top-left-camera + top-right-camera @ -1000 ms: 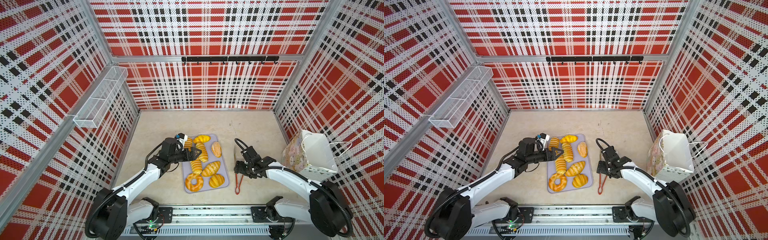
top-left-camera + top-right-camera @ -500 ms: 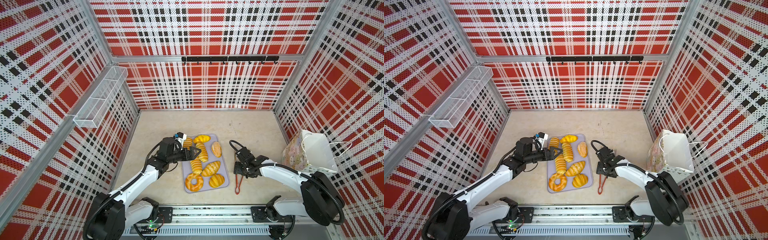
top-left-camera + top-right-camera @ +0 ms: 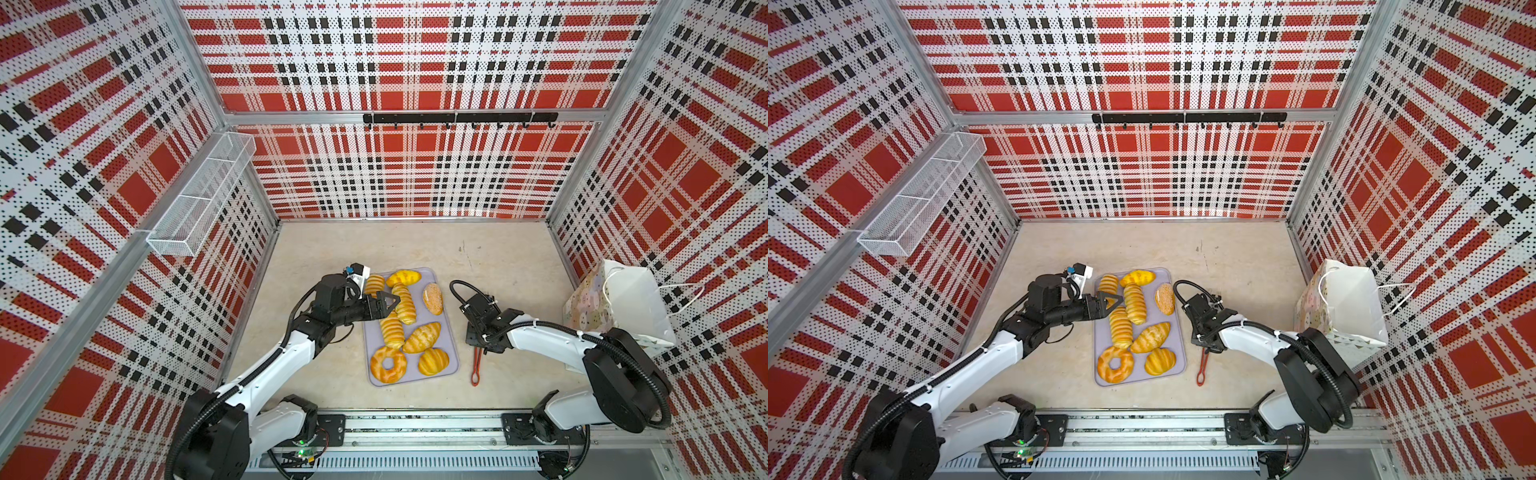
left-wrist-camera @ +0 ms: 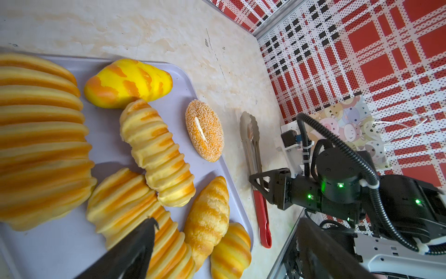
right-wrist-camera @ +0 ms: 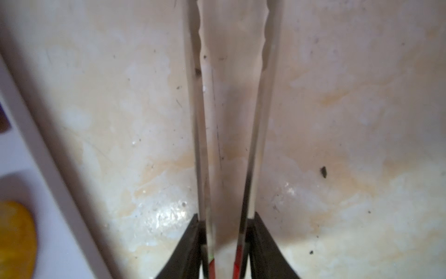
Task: Place the fake bread into the paper bag
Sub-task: 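Grasp the tongs with the right gripper and lift them upright, then pass the tongs from the right gripper into the left gripper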
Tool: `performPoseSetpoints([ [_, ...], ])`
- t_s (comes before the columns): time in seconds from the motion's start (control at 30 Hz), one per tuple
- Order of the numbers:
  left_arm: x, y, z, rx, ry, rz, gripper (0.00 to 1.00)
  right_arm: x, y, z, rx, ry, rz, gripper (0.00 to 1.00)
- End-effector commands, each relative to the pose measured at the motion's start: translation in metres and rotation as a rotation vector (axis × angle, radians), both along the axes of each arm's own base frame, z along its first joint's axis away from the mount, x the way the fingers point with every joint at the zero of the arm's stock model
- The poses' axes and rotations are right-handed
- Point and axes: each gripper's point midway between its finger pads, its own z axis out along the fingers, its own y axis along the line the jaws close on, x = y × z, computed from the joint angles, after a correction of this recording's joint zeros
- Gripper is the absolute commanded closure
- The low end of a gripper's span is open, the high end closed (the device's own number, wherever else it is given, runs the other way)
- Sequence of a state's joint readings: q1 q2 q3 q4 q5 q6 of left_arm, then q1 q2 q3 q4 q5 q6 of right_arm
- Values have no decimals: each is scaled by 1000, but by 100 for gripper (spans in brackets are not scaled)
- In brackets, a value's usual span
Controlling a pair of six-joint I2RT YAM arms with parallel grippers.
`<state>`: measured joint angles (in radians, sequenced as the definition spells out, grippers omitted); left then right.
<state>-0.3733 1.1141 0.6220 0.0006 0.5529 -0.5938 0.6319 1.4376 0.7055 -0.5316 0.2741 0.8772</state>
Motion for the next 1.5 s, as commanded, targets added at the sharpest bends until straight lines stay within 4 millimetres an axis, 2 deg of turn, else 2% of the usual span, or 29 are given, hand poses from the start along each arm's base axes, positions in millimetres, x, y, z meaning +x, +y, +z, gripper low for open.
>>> performPoseSetpoints([
  [0.0,5,1,28,-74,-77,22,6,33,9,46,58,-168,-24,77],
  [0.13,5,-1,51,-133,-149,36,6,61,22,103,217,-339,9,87],
  [0.23,2,-10,72,-157,-235,17,7,77,44,167,377,-524,124,90],
  [0.27,-1,-16,80,-162,-276,1,7,80,55,194,439,-595,187,90],
  [0.37,-14,-34,102,-194,-405,-61,6,77,81,260,557,-741,358,90],
  [0.43,-21,-43,111,-226,-460,-93,4,67,96,294,632,-812,466,90],
  [0.47,-23,-46,115,-240,-477,-113,4,62,103,309,673,-841,523,90],
  [0.57,-27,-61,127,-275,-508,-188,6,49,123,339,763,-877,665,90],
  [0.67,-32,-77,135,-282,-532,-270,11,40,137,356,829,-891,765,90],
  [0.77,-35,-85,140,-317,-541,-313,18,27,149,370,916,-897,870,90],
  [0.87,-50,-87,153,-409,-576,-380,23,20,155,375,966,-891,921,90],
  [0.97,-66,-86,167,-492,-614,-428,24,17,157,378,989,-894,940,90],
  [1.03,-67,-88,169,-504,-612,-436,25,13,159,380,1017,-890,966,90],
  [1.3,-69,-100,166,-503,-607,-474,40,-4,163,389,1144,-879,1026,90],
  [1.47,-69,-104,169,-505,-617,-478,51,-7,163,387,1175,-873,1027,91],
])
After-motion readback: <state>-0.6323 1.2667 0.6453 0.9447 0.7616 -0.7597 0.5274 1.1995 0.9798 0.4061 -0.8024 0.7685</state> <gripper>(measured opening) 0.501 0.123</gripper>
